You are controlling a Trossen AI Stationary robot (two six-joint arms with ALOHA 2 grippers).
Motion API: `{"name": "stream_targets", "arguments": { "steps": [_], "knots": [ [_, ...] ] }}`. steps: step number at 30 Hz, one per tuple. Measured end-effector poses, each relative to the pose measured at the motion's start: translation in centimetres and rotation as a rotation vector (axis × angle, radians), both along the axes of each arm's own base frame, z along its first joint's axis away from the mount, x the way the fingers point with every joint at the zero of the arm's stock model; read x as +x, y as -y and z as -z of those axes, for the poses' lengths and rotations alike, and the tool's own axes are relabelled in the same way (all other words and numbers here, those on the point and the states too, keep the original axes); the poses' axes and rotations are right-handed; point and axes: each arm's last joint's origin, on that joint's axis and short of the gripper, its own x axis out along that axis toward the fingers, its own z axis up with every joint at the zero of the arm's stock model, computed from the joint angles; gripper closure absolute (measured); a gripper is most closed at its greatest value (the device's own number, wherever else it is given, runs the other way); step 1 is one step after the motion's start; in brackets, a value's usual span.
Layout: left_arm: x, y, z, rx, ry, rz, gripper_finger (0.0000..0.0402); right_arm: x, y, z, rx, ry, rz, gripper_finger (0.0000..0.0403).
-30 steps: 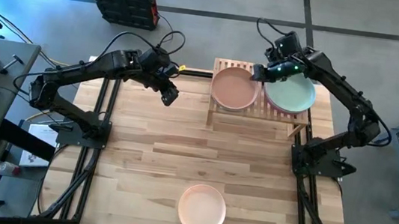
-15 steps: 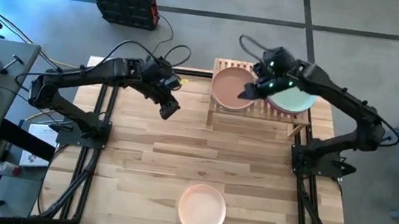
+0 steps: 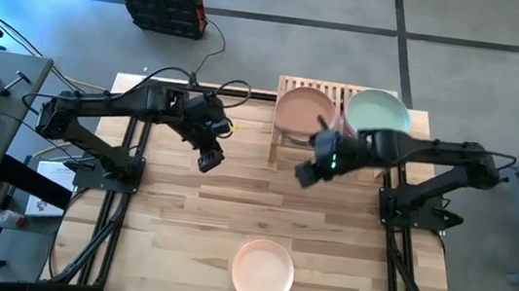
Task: Place and stack plates onto a shelf
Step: Stack the light orange plate on top of the brown plate on the shelf
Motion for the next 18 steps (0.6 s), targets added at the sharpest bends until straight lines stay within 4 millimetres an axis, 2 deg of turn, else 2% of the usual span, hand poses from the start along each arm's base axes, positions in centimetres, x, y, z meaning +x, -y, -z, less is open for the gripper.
{"name": "stream_targets", "arguments": {
  "steps": [8,18],
  "knots": [
    [0.0,1.5,0.1,-0.001,-0.022,0.058,0.0312,1.8,-5.8,3.0,0.011,-0.124,-0.063,0.0302],
    [0.1,3.3,0.1,-0.004,-0.023,0.119,0.0312,4.6,-11.0,8.5,-0.006,-0.289,-0.142,0.0302]
  ]
}}
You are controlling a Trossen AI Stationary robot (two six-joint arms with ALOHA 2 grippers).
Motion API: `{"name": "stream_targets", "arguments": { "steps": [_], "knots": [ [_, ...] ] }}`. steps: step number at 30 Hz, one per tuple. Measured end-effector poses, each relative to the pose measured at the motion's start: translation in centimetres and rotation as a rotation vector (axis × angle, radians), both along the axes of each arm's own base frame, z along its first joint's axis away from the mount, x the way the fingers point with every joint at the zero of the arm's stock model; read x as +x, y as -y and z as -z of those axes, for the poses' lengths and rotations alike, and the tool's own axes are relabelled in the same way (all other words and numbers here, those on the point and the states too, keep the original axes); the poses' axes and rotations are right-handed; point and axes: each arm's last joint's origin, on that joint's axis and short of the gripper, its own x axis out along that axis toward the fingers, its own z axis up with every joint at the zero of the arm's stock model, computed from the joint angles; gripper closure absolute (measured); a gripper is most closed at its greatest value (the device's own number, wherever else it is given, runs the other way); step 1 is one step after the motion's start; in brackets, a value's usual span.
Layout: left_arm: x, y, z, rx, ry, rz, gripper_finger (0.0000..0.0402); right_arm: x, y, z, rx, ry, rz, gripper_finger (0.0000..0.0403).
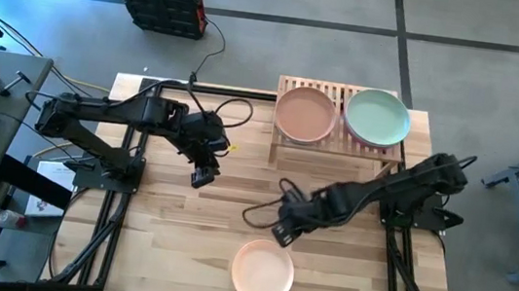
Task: Place and stack plates onto a shelf
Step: Stack the light orange plate on top of the brown plate on the shelf
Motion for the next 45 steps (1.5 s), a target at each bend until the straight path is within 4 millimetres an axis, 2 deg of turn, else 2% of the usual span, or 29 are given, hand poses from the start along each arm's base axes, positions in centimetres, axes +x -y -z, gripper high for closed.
{"name": "stream_targets", "arguments": {
  "steps": [9,19,35,40,45],
  "knots": [
    [0.0,1.1,0.0,-0.008,-0.002,0.026,0.0312,1.9,-2.7,5.1,-0.026,-0.113,-0.055,0.0302],
    [0.0,1.6,0.0,-0.007,-0.001,0.044,0.0312,3.2,-4.3,8.8,-0.044,-0.139,-0.092,0.0302],
    [0.0,1.6,0.0,-0.006,-0.002,0.045,0.0312,4.1,-4.9,11.7,-0.053,-0.170,-0.097,0.0302],
    [0.0,1.6,0.0,-0.005,-0.001,0.046,0.0312,4.0,-4.8,11.7,-0.071,-0.174,-0.088,0.0306],
    [0.0,1.6,0.0,-0.005,-0.001,0.047,0.0312,4.0,-4.8,11.8,-0.071,-0.174,-0.088,0.0329]
  ]
}}
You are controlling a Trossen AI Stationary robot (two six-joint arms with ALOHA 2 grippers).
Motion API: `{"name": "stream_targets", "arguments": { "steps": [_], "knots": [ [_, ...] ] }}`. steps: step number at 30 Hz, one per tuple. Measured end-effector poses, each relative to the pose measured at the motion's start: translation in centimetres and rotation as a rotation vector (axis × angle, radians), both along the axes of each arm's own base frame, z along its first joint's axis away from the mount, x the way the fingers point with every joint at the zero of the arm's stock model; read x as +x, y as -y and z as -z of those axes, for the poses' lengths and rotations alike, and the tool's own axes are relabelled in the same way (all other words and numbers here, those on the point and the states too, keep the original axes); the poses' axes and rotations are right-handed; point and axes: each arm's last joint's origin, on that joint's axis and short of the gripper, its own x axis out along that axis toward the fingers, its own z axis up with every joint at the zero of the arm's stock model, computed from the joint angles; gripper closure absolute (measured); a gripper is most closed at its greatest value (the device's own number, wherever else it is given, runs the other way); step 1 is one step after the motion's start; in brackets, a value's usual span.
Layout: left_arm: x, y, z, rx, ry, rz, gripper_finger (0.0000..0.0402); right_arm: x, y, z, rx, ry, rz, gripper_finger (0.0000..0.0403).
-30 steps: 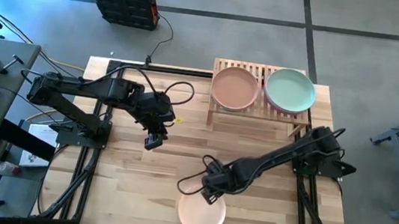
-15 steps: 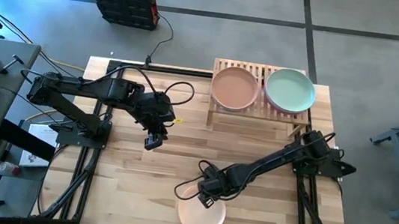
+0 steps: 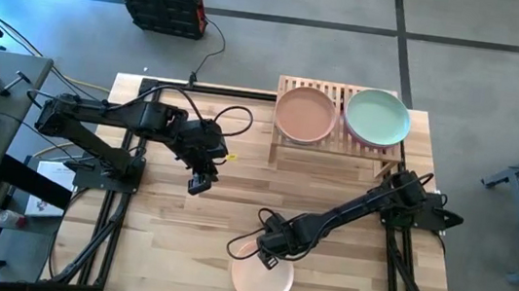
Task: Place and stack plates onto a shelf
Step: Stack the light orange plate on top of the brown plate on the shelf
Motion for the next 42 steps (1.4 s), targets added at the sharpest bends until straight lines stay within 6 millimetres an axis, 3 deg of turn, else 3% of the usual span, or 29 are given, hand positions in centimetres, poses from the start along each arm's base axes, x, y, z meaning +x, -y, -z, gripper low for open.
{"name": "stream_targets", "arguments": {
  "steps": [15,30,42],
  "knots": [
    [0.0,0.0,0.0,0.005,0.001,0.007,0.0312,0.0,-0.1,0.3,0.018,-0.014,0.003,0.0400],
    [0.0,0.0,0.0,0.009,0.002,0.013,0.0312,-0.3,-0.1,0.4,0.049,-0.070,0.047,0.0403],
    [0.0,0.0,0.0,0.008,0.002,0.013,0.0312,-0.4,0.0,-1.2,0.055,-0.055,0.037,0.0403]
  ]
}}
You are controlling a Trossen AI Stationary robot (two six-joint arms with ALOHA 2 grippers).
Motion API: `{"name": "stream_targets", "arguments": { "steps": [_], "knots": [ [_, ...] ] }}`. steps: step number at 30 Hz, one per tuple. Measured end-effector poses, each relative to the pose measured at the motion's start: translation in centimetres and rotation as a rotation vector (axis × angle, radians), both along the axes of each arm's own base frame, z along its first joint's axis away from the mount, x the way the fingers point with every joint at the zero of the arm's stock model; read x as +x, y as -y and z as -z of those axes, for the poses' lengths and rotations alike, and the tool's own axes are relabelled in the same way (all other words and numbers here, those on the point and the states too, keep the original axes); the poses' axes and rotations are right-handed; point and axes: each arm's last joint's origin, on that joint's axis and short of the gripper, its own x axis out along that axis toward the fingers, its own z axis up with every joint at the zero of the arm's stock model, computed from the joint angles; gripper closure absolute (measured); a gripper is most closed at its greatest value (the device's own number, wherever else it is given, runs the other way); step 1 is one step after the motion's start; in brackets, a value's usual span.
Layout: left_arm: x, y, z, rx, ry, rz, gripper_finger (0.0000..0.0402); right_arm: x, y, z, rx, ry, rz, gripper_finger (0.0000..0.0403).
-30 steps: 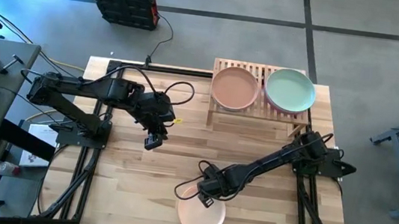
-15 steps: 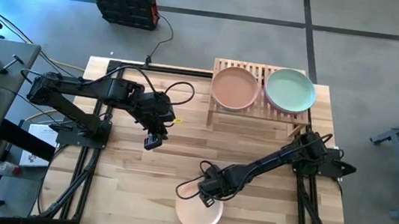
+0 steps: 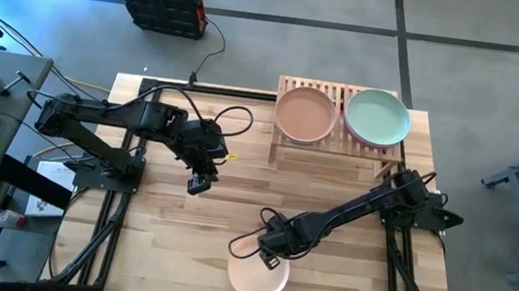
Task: Place and stack plates onto a shelf
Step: Stack the light orange plate on top of the brown plate on the shelf
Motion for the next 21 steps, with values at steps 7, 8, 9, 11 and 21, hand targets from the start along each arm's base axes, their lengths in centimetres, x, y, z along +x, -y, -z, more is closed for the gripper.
{"name": "stream_targets", "arguments": {
  "steps": [7,8,9,11,21],
  "knots": [
    [0.00,0.00,-0.01,0.000,0.000,0.000,0.0312,0.03,0.01,0.03,-0.007,0.006,0.016,0.0403],
    [0.01,0.00,-0.01,0.000,0.001,0.000,0.0312,0.10,-0.01,0.03,-0.004,0.013,0.016,0.0403],
    [0.00,0.01,-0.01,0.000,0.000,0.000,0.0312,0.16,-0.04,0.01,-0.001,0.020,0.014,0.0402],
    [0.00,0.00,-0.01,0.000,0.001,0.000,0.0312,0.26,-0.10,-0.01,0.007,0.029,0.008,0.0399],
    [0.00,0.00,-0.01,0.001,0.001,0.001,0.0312,0.30,-0.05,-0.01,-0.006,0.037,0.013,0.0309]
  ]
}}
